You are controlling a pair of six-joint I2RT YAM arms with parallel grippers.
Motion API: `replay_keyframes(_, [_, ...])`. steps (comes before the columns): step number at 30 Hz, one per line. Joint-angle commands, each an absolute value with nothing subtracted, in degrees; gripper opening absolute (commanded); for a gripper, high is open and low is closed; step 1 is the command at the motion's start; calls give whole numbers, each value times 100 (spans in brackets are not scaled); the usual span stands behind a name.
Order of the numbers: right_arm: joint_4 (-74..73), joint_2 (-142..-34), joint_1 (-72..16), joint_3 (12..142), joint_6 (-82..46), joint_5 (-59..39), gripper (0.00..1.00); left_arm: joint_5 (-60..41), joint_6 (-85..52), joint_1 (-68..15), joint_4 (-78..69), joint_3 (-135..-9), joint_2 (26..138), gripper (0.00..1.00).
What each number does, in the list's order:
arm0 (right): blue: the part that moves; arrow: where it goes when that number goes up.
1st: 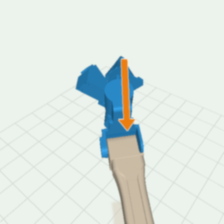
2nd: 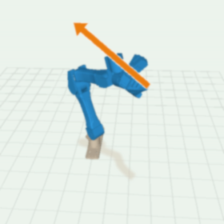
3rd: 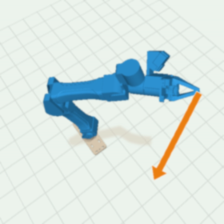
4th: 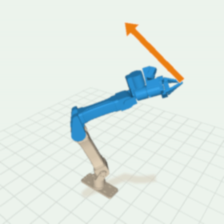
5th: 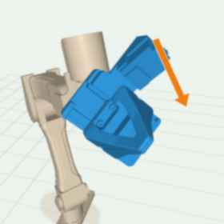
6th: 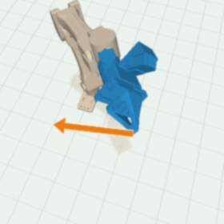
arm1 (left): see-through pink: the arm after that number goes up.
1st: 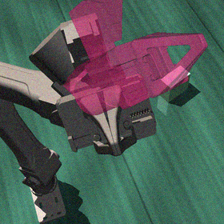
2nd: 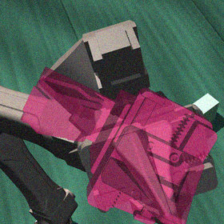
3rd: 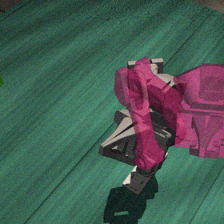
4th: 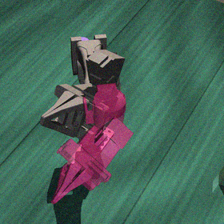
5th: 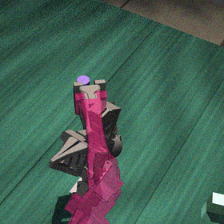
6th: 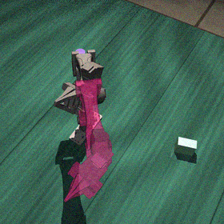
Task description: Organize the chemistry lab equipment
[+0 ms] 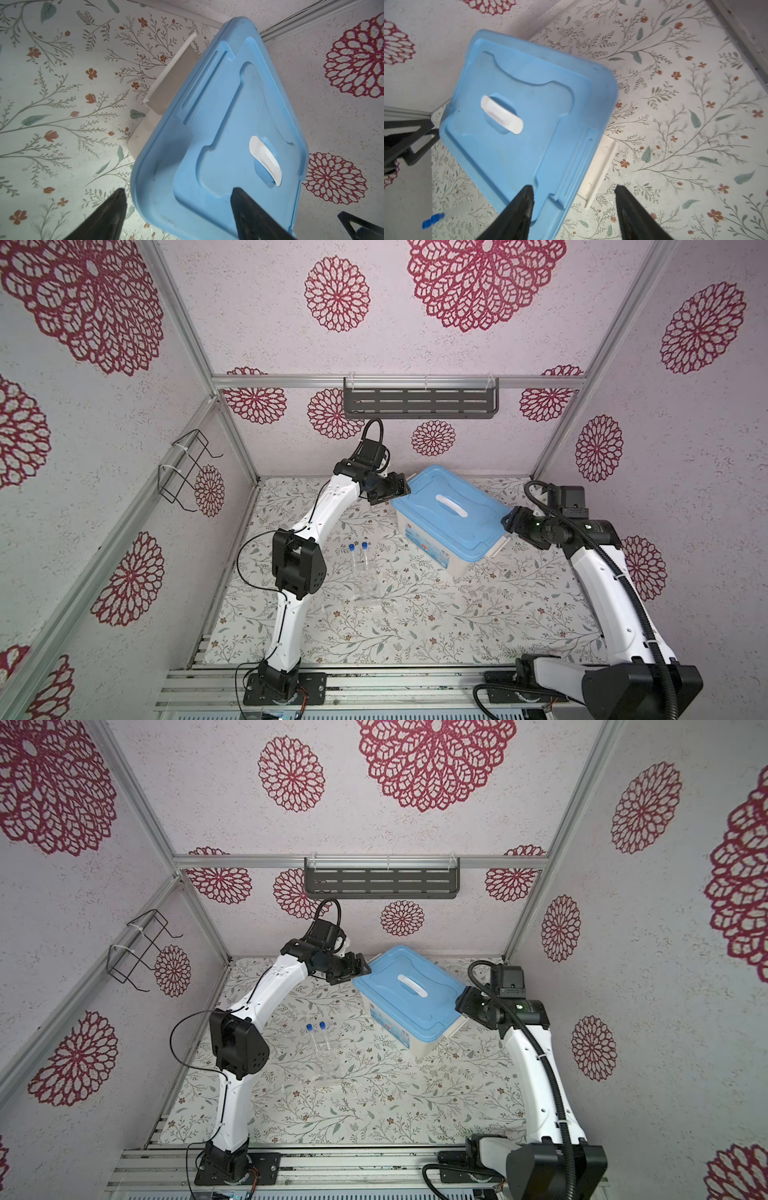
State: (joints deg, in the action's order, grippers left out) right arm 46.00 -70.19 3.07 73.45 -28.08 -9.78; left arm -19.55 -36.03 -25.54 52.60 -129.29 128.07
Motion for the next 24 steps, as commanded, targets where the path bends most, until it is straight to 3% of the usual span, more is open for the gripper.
replay_keyframes(1, [4078,-7233,854,7292,-2892,-1206,64,-1937,-3687,-2655,5194,-13088,12882,79])
replay_keyframes(12, [2823,-8257,1025,7271,-2751,-1865,56,-1815,-3791,-3107,5549,-12894,12827,78])
replay_keyframes(24, [2987,-8847,771,7582,-2238,-1459,47,-1981,-4137,-3268,5314,-11573,11665,78])
